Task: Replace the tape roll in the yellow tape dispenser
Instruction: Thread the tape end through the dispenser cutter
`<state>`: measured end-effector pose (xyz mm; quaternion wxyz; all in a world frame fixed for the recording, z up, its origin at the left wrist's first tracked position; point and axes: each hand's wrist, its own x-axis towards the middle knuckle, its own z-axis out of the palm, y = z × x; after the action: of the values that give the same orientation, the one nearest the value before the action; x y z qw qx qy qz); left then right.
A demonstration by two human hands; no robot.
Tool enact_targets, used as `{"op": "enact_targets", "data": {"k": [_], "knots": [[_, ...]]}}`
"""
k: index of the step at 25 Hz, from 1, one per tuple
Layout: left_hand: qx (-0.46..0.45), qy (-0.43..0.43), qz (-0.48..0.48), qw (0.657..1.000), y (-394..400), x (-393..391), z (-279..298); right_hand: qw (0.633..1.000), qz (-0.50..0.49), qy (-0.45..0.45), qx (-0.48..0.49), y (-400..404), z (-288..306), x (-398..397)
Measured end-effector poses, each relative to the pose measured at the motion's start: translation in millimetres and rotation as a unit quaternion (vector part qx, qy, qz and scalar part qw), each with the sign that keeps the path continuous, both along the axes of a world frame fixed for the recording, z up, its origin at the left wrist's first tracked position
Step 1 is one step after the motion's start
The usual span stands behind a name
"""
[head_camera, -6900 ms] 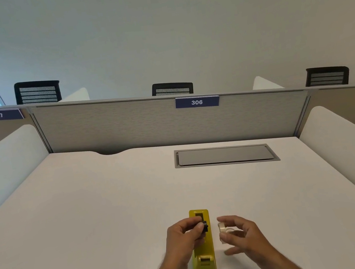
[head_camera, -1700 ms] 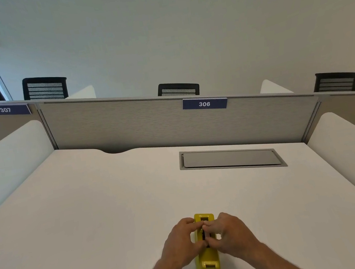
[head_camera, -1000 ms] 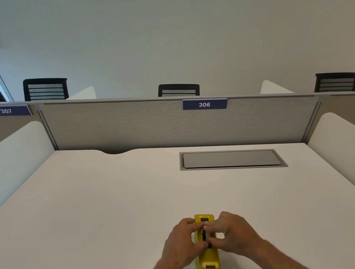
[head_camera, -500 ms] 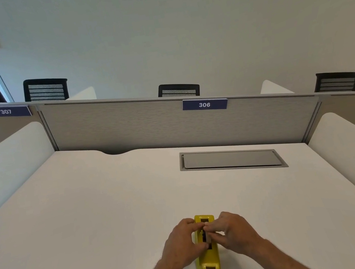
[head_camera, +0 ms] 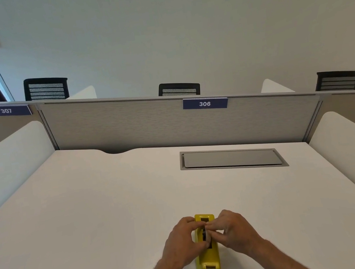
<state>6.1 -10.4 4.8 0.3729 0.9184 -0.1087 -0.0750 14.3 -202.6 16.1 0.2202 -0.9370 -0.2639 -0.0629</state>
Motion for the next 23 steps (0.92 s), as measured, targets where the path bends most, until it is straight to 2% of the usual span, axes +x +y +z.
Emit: {"op": "enact_targets", "data": {"k": [23], "knots": [[0.021, -0.014, 0.004, 1.0, -0.3, 2.3, -2.0, 1.0, 0.021, 0.015, -0.016, -0.1, 1.4, 4.9]]}}
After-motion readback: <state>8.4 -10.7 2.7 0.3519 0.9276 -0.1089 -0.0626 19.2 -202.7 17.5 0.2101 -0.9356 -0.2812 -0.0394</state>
